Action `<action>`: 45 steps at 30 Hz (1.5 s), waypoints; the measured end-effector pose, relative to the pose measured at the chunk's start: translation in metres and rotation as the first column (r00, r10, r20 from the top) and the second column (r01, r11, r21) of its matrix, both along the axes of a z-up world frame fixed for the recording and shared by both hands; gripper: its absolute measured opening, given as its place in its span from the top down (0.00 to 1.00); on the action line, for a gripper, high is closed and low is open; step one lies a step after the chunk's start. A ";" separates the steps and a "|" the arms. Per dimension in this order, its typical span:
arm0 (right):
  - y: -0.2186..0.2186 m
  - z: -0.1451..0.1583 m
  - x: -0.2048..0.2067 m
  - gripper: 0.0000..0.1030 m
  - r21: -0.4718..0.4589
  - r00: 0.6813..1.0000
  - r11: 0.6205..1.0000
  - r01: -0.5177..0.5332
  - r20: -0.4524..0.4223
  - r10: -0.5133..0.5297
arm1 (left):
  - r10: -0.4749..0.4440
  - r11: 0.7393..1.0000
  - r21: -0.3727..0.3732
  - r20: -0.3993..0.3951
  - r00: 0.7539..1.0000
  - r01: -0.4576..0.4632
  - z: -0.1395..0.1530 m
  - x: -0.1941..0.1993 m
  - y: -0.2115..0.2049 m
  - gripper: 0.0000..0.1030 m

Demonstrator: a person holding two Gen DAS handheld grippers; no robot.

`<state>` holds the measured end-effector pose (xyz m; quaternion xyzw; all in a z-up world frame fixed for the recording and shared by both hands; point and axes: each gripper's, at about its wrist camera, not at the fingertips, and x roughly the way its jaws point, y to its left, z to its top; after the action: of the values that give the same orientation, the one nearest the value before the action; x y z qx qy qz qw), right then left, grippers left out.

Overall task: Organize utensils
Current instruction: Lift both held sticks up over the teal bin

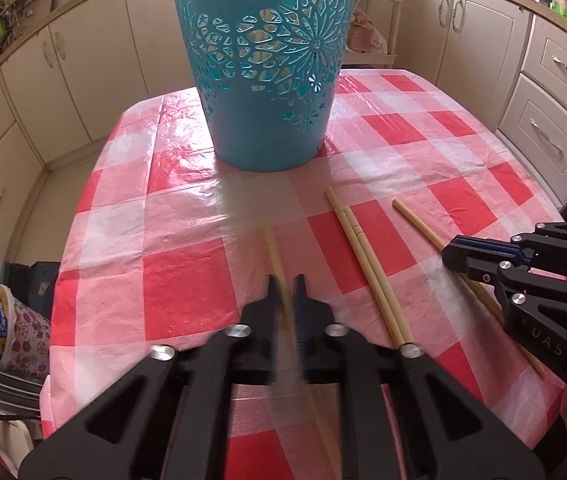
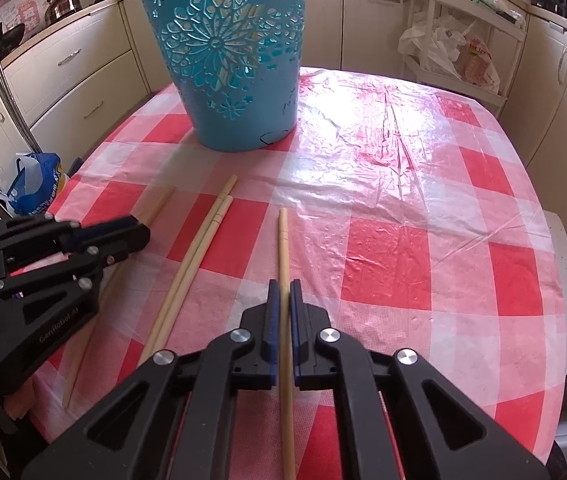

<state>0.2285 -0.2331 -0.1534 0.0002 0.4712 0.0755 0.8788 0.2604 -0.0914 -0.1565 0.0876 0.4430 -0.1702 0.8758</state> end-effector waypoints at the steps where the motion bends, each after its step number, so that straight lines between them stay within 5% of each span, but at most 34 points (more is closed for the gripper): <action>1: -0.001 0.001 0.000 0.94 0.008 1.000 1.000 0.004 0.002 -0.004 | 0.000 1.000 -0.003 0.009 1.000 0.000 0.001 -0.001 0.001 0.95; 17: 0.004 -0.001 0.004 0.94 -0.029 1.000 0.999 -0.027 -0.016 0.026 | -0.007 1.000 0.012 -0.008 1.000 0.007 -0.001 0.005 0.002 0.90; 26: -0.023 0.019 -0.006 0.94 0.188 0.997 0.980 0.061 0.024 -0.067 | -0.038 0.972 -0.232 0.052 0.998 0.049 0.036 -0.001 0.031 0.96; 35: -0.038 0.065 -0.020 0.94 0.380 0.982 0.923 0.061 0.144 -0.124 | -0.019 0.923 -0.378 0.159 0.987 0.078 0.083 -0.009 0.049 0.96; 45: -0.036 0.156 0.003 0.94 0.448 0.910 0.894 -0.021 0.378 -0.168 | 0.103 0.865 -0.493 0.353 0.930 0.092 0.165 0.009 0.062 0.95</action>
<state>0.2318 -0.2688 0.0025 0.2024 0.2478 0.1451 0.9362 0.2690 -0.0291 0.0081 -0.1141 0.2116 -0.2574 0.9359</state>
